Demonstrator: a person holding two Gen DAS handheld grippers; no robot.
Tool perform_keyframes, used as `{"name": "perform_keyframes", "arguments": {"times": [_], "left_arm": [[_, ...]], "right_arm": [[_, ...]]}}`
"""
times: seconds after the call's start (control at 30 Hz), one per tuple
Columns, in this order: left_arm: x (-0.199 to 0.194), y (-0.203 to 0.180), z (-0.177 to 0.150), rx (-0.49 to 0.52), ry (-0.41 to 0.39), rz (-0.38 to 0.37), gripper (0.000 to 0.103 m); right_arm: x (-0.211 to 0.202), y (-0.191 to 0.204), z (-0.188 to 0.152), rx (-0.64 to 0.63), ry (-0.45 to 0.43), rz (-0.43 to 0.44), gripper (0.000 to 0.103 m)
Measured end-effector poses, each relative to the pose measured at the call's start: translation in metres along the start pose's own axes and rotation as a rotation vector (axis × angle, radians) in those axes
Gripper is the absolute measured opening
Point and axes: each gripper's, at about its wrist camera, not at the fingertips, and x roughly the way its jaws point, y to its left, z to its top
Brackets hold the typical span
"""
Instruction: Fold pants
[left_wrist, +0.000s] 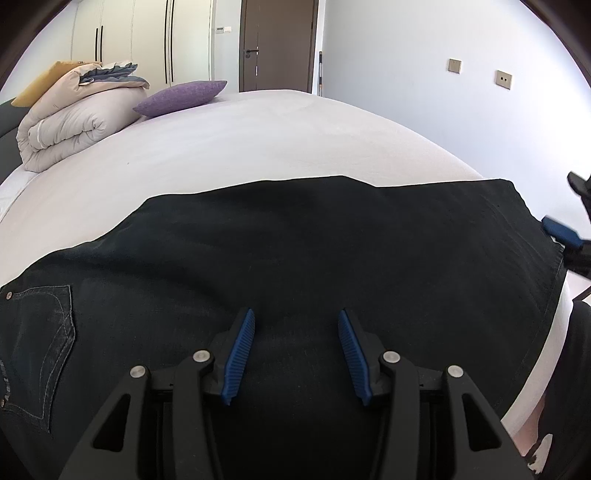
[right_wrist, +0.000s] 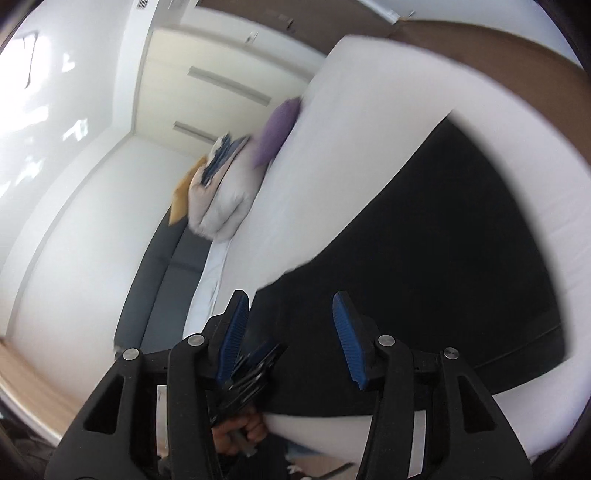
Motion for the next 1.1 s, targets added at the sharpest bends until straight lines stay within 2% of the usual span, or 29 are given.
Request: {"name": "perform_keyframes", "arguments": {"times": [0.03,0.1,0.17,0.2,0.23,0.33,0.5,0.57,0.63,0.67,0.7,0.77,0.83,0.97,1.1], "left_arm": [[-0.001,0.002,-0.002,-0.001,-0.004,-0.003,0.05],[-0.012,0.0,-0.015,-0.007,-0.015,-0.015,0.05],[-0.021,0.006,-0.027,-0.015,-0.032,-0.029,0.05],[-0.024,0.007,-0.031,-0.021,-0.04,-0.033,0.05],[-0.025,0.009,-0.034,-0.028,-0.051,-0.038,0.05],[-0.039,0.002,-0.05,-0.038,-0.069,-0.04,0.05],[-0.049,-0.003,-0.051,-0.043,-0.079,-0.044,0.05],[-0.062,-0.001,-0.05,-0.056,-0.078,-0.036,0.05],[-0.081,0.009,-0.044,-0.094,-0.113,-0.041,0.05],[-0.09,0.015,-0.04,-0.114,-0.134,-0.042,0.05],[-0.097,0.023,-0.034,-0.138,-0.153,-0.042,0.05],[-0.102,0.04,-0.015,-0.187,-0.165,-0.05,0.05],[-0.095,0.057,0.003,-0.215,-0.151,-0.04,0.05],[-0.065,0.083,0.024,-0.248,-0.087,-0.049,0.047],[-0.031,0.099,0.027,-0.304,-0.002,-0.044,0.035]], "right_arm": [[0.024,-0.001,-0.008,0.015,0.05,0.001,0.045],[0.053,-0.011,-0.018,0.027,0.089,-0.054,0.04],[0.056,-0.03,-0.026,0.059,0.086,-0.102,0.011],[0.051,-0.039,-0.026,0.079,0.07,-0.117,0.003],[0.042,-0.048,-0.028,0.096,0.044,-0.136,0.0],[0.003,-0.07,-0.021,0.117,-0.069,-0.172,0.0],[-0.07,-0.102,-0.014,0.191,-0.282,-0.241,0.0],[-0.093,-0.102,-0.01,0.211,-0.336,-0.301,0.0],[-0.108,-0.087,-0.006,0.187,-0.373,-0.388,0.0],[-0.111,-0.077,-0.004,0.165,-0.387,-0.4,0.0],[-0.108,-0.066,-0.002,0.147,-0.386,-0.374,0.0],[-0.086,-0.045,0.003,0.109,-0.355,-0.307,0.0],[-0.046,-0.023,0.011,0.069,-0.273,-0.233,0.0],[0.061,0.001,0.013,0.095,-0.09,-0.101,0.0],[0.147,0.023,0.003,0.117,0.017,-0.067,0.0]]}}
